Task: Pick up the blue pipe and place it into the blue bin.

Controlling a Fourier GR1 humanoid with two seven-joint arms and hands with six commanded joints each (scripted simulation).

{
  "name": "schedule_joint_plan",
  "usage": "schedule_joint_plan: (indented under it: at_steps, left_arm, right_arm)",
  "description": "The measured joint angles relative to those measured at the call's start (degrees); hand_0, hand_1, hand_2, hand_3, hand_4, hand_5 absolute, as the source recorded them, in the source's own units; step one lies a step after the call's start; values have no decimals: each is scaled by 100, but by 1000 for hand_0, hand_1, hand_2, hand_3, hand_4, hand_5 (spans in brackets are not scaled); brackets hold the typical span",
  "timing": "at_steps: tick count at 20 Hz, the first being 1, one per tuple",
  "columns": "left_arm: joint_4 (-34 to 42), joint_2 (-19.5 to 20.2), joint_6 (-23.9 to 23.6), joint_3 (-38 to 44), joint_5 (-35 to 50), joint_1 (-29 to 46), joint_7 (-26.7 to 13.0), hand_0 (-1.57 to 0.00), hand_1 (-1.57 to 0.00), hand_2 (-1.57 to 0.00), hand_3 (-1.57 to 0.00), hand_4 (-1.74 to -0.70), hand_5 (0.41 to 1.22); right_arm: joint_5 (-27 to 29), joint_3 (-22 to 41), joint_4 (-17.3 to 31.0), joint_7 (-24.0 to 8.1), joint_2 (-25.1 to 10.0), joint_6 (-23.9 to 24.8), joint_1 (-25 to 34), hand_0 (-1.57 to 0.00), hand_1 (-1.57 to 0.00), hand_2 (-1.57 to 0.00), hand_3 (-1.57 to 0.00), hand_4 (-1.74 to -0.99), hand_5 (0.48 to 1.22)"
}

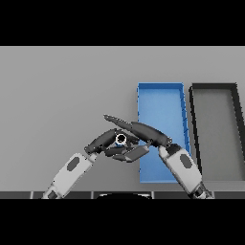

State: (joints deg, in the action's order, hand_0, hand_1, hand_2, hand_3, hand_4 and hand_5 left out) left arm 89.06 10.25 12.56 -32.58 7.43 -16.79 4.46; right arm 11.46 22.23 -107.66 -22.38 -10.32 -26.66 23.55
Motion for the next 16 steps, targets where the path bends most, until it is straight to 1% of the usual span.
schedule_joint_plan:
  at_steps: [2, 3, 4, 5, 6, 7, 8, 9, 10, 11, 12, 13, 14, 15, 16]
  left_arm:
    - [-32, 27, -32, -18, -143, -30, -20, -1571, -1571, -1571, -1535, -1737, 1221]
    - [-84, 22, 29, 2, -76, -13, -44, -1571, -1571, -1571, -1484, -1736, 1221]
    - [-13, 35, 76, 25, 30, 34, -65, -1394, -1326, -1320, -1288, -1737, 1221]
    - [-46, 91, 40, -9, -177, -4, 35, -1182, -1078, -1063, -1030, -1682, 1221]
    - [-23, 258, 98, -100, -377, -95, -364, -991, -878, -850, -824, -1552, 1221]
    - [-17, 320, 197, -151, -436, -168, -698, -818, -706, -680, -659, -1480, 1221]
    - [77, 332, 212, -128, -470, -143, -898, -776, -706, -686, -583, -1533, 1221]
    - [51, 229, 169, -62, -487, -132, -812, -935, -879, -863, -781, -1574, 1221]
    - [24, 163, 108, -26, -545, -107, -649, -1063, -1017, -969, -939, -1607, 1221]
    - [3, 50, 43, -12, -489, -53, -573, -1164, -1128, -1051, -1065, -1634, 1221]
    - [-21, 33, 66, 46, -435, -11, -586, -1246, -1217, -1115, -1166, -1655, 1221]
    - [22, -5, 98, 103, -354, 78, -577, -1311, -1287, -1186, -1247, -1673, 1221]
    - [44, -100, 122, 116, -319, 124, -587, -1363, -1344, -1254, -1312, -1686, 1221]
    - [11, -138, 219, 207, -235, 142, -515, -1404, -1390, -1310, -1364, -1697, 1221]
    - [6, -158, 297, 257, -236, 165, -434, -1438, -1426, -1348, -1405, -1706, 1221]
  right_arm:
    - [26, 44, 185, 12, 156, -46, 206, 1, -12, -29, -2, -1222, 506]
    - [79, 46, 262, 1, 207, -86, 318, -53, -84, -102, -46, -1245, 506]
    - [120, 27, 383, -38, 249, -123, 443, -181, -225, -237, -161, -1294, 509]
    - [159, 39, 461, -62, 285, -185, 557, -345, -375, -379, -296, -1335, 507]
    - [161, 78, 553, -117, 321, -265, 646, -527, -534, -531, -440, -1362, 508]
    - [88, 150, 622, -114, 368, -320, 694, -718, -699, -739, -635, -1430, 522]
    - [124, 115, 730, -4, 360, -384, 786, -888, -873, -905, -768, -1486, 550]
    - [246, 156, 744, 61, 442, -375, 812, -1025, -1013, -1038, -868, -1530, 606]
    - [483, 139, 735, 10, 416, -442, 805, -1134, -1124, -1145, -957, -1562, 666]
    - [674, 163, 762, -145, 467, -435, 862, -1221, -1214, -1230, -1080, -1526, 728]
    - [746, 171, 842, -168, 482, -403, 858, -1291, -1285, -1298, -1178, -1495, 826]
    - [807, 210, 901, 40, 562, -364, 806, -1347, -1342, -1353, -1257, -1469, 905]
    - [841, 187, 928, 326, 522, -359, 772, -1392, -1388, -1396, -1320, -1452, 968]
    - [745, 210, 982, 541, 518, -323, 808, -1428, -1425, -1431, -1370, -1441, 1019]
    - [487, 287, 969, 866, 436, -332, 841, -1456, -1454, -1459, -1410, -1447, 1059]
